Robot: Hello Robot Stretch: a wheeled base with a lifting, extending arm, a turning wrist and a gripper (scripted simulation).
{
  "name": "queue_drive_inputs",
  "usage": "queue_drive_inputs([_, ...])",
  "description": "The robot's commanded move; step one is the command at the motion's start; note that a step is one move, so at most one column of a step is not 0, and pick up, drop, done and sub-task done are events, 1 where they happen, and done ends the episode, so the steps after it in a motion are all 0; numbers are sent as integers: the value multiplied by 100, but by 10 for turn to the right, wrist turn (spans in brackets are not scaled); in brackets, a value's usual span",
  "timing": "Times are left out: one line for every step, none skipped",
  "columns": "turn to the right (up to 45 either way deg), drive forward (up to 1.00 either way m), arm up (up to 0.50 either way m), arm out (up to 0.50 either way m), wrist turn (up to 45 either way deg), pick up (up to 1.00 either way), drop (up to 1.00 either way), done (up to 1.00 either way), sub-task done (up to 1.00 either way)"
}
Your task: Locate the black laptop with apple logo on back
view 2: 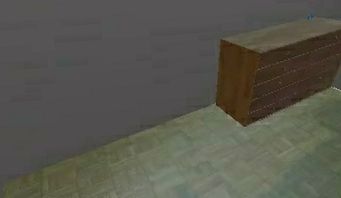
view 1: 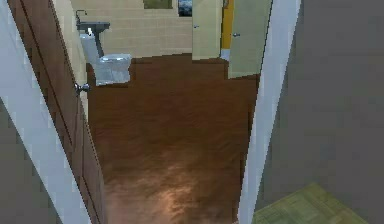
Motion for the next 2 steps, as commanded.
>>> queue_drive_inputs([0, 25, 0, 0, 0, 0, 0, 0, 0])
queue_drive_inputs([0, 30, 0, 0, 0, 0, 0, 0, 0])
